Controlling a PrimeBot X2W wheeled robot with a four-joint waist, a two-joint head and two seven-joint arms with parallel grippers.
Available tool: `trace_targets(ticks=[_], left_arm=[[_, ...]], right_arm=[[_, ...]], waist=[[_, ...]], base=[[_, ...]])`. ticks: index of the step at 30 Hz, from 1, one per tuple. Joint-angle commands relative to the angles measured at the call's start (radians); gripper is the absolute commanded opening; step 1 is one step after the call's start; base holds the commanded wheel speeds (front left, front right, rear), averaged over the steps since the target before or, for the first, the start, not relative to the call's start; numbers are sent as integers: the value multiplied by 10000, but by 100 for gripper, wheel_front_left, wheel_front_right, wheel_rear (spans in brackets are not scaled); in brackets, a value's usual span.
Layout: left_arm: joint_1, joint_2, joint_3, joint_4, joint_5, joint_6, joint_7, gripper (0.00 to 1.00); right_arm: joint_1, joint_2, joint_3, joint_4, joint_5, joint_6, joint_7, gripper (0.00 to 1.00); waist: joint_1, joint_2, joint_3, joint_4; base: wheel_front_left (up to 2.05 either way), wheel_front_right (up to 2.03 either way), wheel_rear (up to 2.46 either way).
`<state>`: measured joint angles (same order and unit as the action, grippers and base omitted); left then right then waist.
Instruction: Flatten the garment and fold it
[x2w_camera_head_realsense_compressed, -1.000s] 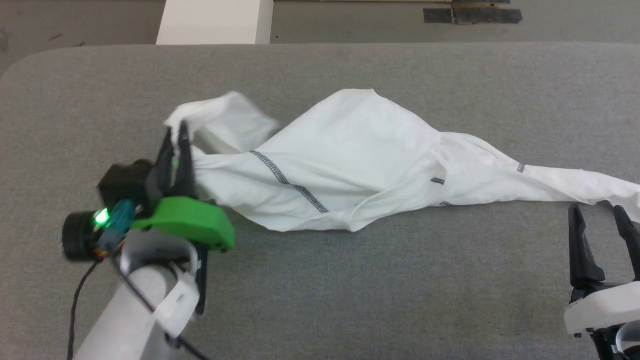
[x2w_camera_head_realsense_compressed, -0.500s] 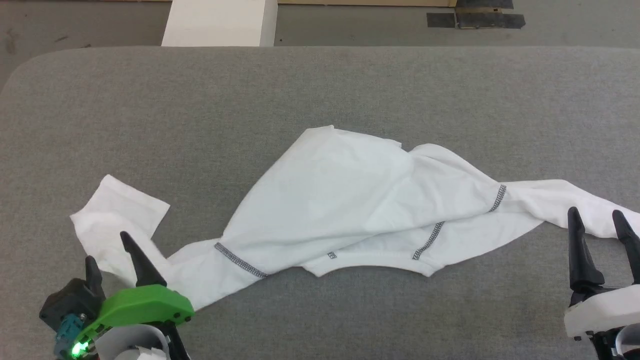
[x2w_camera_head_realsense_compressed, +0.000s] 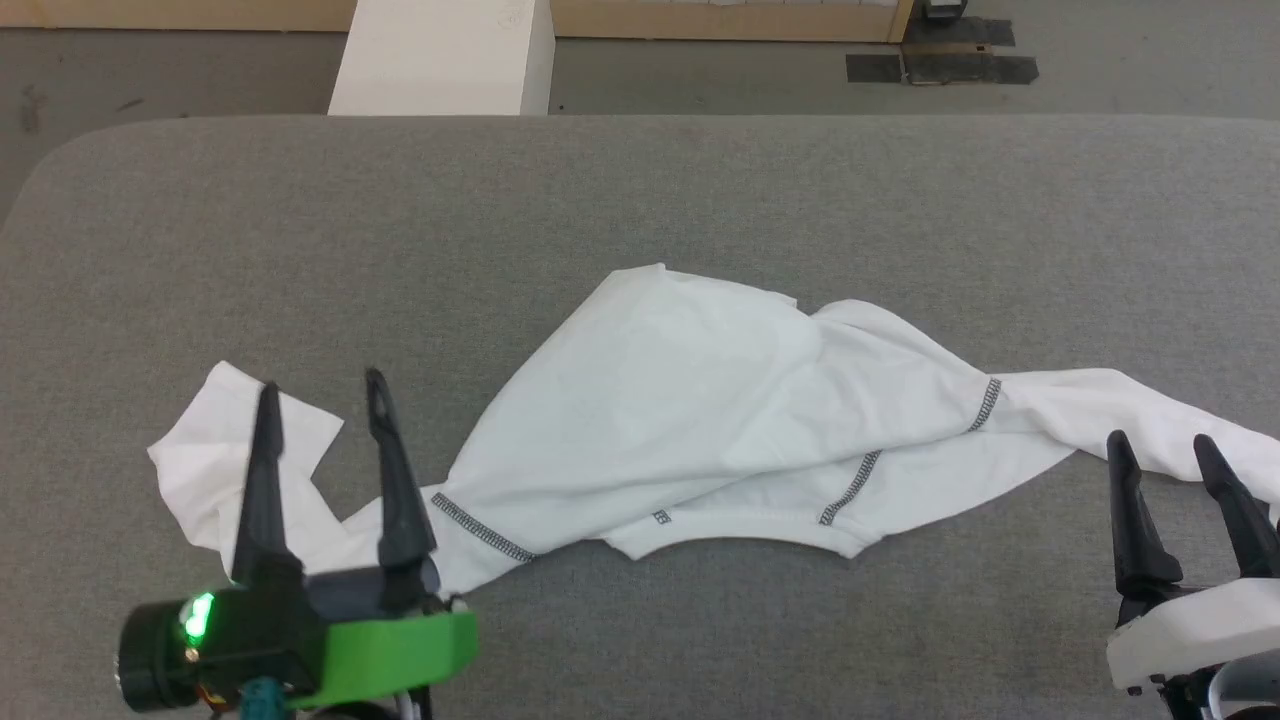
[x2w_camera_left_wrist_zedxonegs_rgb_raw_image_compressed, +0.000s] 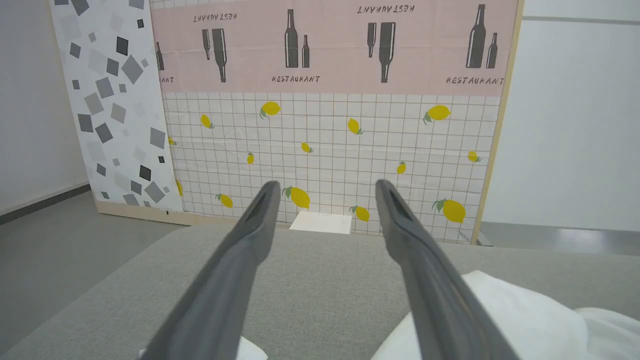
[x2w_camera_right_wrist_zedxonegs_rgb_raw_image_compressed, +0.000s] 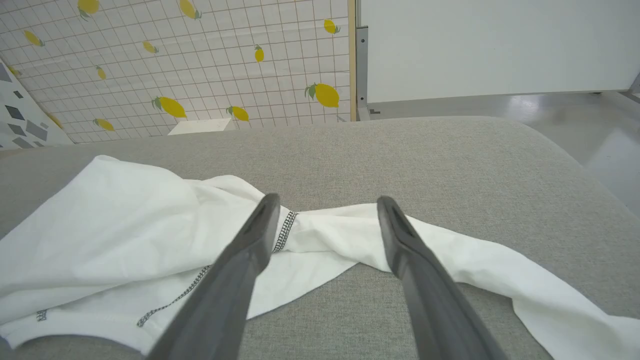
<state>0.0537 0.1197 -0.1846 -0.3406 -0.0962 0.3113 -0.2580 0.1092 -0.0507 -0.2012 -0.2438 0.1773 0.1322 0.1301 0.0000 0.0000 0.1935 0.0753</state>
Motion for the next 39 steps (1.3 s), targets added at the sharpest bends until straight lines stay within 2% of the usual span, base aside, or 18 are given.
trace_targets(ticks=[1,7,11,15,18,26,35,36,37,38,39], left_arm=[[200,-45,-89,147,221,-65,-36,100],[354,-307,-302,559,184,-326,-36,100],[108,-411,-316,667,207,-497,-37,100],[-204,-512,-424,808,205,-627,-37,100],[-454,-585,-565,907,159,-683,-37,100],[-994,-681,-1072,1186,-17,-607,-37,100],[-1355,-693,-1624,1299,-375,-248,-37,100],[-1355,-693,-1643,1308,-392,-217,-37,100],[-1350,-693,-1662,1316,-412,-184,-37,100],[-1344,-693,-1677,1325,-423,-165,-37,100],[-1336,-693,-1702,1345,-442,-154,-37,100]], right_arm=[[122,5,11,18,15,-15,-62,100],[-301,-120,295,-235,6,-15,339,100],[-1191,-954,819,-354,573,-15,1033,100],[-2406,-1872,1350,-231,1481,-15,2219,100],[-3459,-2789,1976,-64,1929,-15,3161,100],[-5804,-4415,3609,1119,2811,-15,5355,100],[-6630,-5009,5013,2778,3683,-15,7051,100],[-6621,-5039,5140,2920,3764,-15,7238,73],[-6605,-5040,5227,3085,3882,-15,7412,31],[-6600,-5023,5230,3204,3931,-15,7465,0],[-6592,-5060,5296,3300,3915,-15,7485,0]], waist=[[0,0,-22,-26],[0,0,232,127],[0,0,532,303],[0,0,958,512],[0,0,1358,725],[0,0,2227,1413],[0,0,2570,2197],[0,0,2562,2230],[0,0,2549,2260],[0,0,2534,2278],[0,0,2494,2312]], base=[[0,0,0],[0,0,0],[0,0,0],[0,0,0],[0,0,0],[0,0,0],[0,0,0],[0,0,0],[0,0,0],[0,0,0],[0,0,0]])
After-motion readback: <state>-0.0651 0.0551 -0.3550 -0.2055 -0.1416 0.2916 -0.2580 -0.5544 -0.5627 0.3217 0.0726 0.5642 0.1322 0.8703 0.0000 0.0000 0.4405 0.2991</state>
